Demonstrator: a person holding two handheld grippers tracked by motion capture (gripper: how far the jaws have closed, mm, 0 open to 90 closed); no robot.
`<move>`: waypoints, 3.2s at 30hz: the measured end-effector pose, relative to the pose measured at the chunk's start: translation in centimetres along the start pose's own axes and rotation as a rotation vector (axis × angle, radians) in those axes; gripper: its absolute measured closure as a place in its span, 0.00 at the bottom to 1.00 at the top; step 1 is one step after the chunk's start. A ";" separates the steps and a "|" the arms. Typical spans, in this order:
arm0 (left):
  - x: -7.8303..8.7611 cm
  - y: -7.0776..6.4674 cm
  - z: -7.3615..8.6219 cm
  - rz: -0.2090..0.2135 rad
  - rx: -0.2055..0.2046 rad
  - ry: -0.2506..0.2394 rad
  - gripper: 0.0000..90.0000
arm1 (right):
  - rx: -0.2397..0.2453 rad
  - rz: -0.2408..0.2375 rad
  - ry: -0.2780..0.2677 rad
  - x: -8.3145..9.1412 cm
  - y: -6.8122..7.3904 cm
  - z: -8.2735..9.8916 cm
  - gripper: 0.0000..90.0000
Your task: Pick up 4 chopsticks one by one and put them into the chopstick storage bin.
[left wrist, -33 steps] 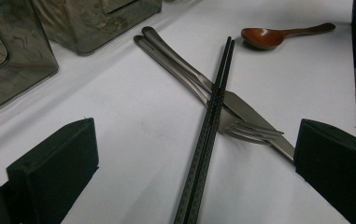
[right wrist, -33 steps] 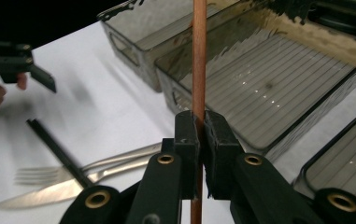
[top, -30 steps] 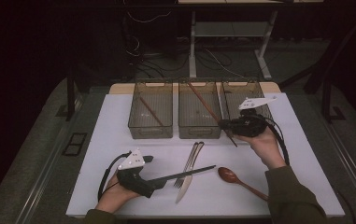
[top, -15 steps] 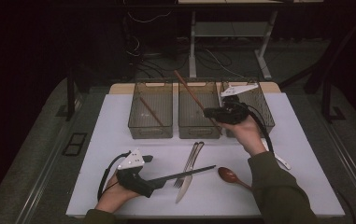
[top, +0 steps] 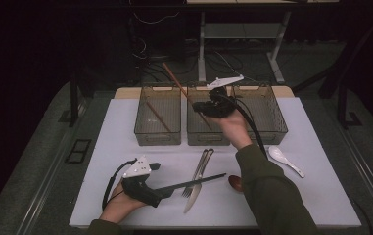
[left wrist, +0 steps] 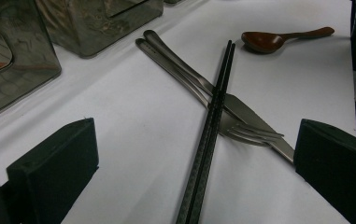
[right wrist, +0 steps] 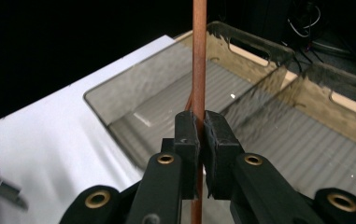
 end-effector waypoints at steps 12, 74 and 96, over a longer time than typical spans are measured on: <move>0.0 -0.1 0.1 -0.003 -0.010 0.008 0.00 | -0.002 -0.005 0.010 -5.6 1.8 -3.1 0.93; 0.1 -0.1 0.0 0.008 -0.011 0.000 0.00 | -0.022 -0.044 0.209 -10.2 3.1 -1.0 0.41; 0.0 0.0 0.2 0.004 -0.007 0.014 0.00 | 0.047 -0.051 0.154 -2.3 1.8 2.7 0.30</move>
Point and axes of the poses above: each handheld gripper's, and its own axes: x roughly backward along the jaws, z roughly out of its underside, y roughly to its left, the point moved 8 cm from there along -x, roughly forward along the jaws, and after that the axes turned 6 degrees about y, right-handed, at the moved point
